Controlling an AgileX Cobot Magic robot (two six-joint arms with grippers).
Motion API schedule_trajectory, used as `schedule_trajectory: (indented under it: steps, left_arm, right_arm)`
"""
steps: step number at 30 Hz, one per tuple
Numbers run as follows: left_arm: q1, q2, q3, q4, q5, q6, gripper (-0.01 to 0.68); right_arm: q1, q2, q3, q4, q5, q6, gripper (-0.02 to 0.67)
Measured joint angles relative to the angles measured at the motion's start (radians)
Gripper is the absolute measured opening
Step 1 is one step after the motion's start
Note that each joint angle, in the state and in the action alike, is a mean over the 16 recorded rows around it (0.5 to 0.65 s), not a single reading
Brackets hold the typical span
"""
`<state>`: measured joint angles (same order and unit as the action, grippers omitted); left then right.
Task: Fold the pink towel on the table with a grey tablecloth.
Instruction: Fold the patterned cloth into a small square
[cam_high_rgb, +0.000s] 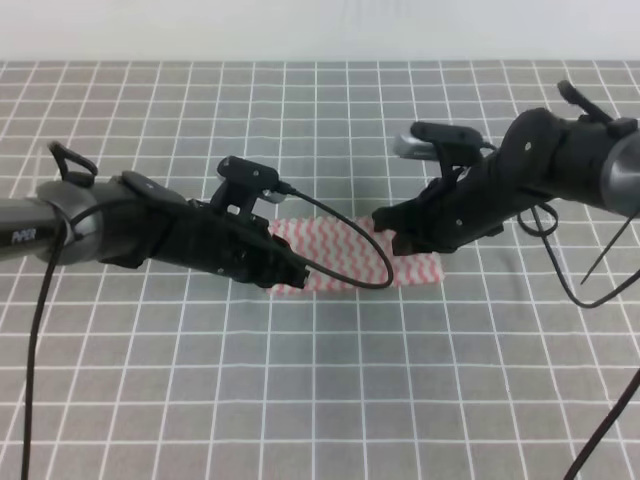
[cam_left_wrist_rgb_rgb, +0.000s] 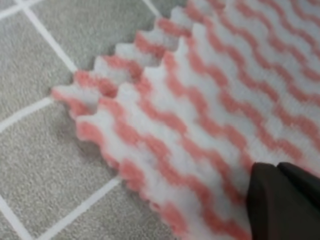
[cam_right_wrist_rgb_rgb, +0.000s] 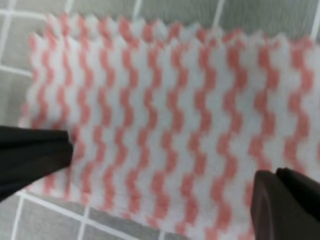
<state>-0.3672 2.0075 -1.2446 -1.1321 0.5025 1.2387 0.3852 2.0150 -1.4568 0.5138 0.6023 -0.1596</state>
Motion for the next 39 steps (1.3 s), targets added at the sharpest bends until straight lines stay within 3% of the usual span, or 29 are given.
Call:
schedule_trajectory:
  steps: [20, 39]
  left_arm:
    - [0.000, -0.035, -0.026, 0.063, 0.165, -0.034, -0.002]
    - [0.000, -0.010, -0.028, 0.136, 0.172, -0.065, -0.004]
  right_arm:
    - [0.002, 0.028, -0.001, 0.210, 0.056, -0.137, -0.015]
    - [0.002, 0.071, -0.002, 0.093, 0.077, -0.054, -0.015]
